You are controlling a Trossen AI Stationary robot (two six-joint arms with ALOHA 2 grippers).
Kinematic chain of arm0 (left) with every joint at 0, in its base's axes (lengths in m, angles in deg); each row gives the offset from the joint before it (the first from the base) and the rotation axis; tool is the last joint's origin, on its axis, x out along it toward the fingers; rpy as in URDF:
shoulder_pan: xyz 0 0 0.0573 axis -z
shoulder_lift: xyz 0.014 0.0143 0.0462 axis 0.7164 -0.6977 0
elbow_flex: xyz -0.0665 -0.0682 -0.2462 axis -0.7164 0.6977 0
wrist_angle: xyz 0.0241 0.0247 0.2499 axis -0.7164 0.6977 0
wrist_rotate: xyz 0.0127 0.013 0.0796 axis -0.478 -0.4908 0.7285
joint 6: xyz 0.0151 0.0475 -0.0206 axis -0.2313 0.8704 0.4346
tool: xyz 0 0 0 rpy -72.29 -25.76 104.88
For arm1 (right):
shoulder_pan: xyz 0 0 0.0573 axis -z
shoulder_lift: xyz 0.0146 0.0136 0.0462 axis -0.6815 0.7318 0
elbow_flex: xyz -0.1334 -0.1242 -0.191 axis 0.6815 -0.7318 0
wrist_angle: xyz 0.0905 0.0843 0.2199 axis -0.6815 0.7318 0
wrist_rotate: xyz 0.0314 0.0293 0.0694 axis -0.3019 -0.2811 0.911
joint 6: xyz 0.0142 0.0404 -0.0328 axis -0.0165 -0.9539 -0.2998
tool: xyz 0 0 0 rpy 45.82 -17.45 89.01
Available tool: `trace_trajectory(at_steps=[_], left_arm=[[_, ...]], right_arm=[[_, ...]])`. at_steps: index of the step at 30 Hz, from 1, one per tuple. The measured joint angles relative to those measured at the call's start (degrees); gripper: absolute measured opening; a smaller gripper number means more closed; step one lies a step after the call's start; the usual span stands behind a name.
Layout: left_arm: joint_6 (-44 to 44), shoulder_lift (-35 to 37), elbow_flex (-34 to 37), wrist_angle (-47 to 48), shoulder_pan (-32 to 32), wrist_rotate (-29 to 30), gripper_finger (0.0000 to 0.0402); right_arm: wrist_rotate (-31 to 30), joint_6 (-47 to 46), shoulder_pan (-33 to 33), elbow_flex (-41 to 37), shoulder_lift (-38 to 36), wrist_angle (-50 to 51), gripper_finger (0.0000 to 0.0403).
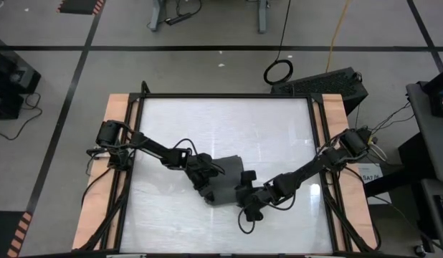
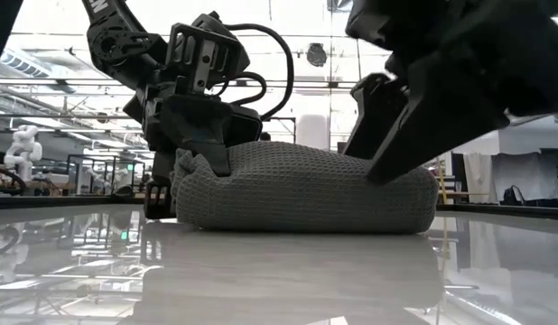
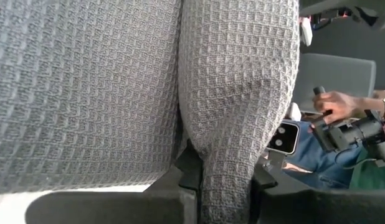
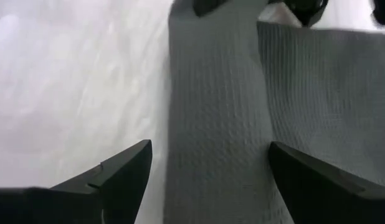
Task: Roll towel into tight, uniform cylinder
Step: Roll the gray towel
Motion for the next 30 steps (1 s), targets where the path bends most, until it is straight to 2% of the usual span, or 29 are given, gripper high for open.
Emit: trace_trajectory(at_steps=[7, 14, 18, 24, 30], left_arm=[[0.3, 0.0, -0.01, 0.1, 0.0, 0.0, 0.005], [0.37, 0.0, -0.03, 0.71, 0.0, 0.45, 0.005], [0.42, 0.0, -0.06, 1.01, 0.0, 1.04, 0.005], [0.29, 0.02, -0.06, 1.77, 0.05, 1.95, 0.0054], [-0.93, 0.09, -0.06, 1.72, 0.04, 6.33, 0.0082]], right_arm=[[4.36, -0.03, 1.8, -0.02, 2.17, -0.56, 0.0314], [5.07, -2.02, 2.75, 0.0, 3.77, -1.35, 0.0314], [8.39, -3.61, 3.69, 0.0, 5.5, -1.98, 0.0308], [11.32, -5.64, 4.56, 0.3, 7.25, -2.84, 0.0252], [13.34, -6.66, 5.69, 0.19, 7.35, -2.5, 0.0195]])
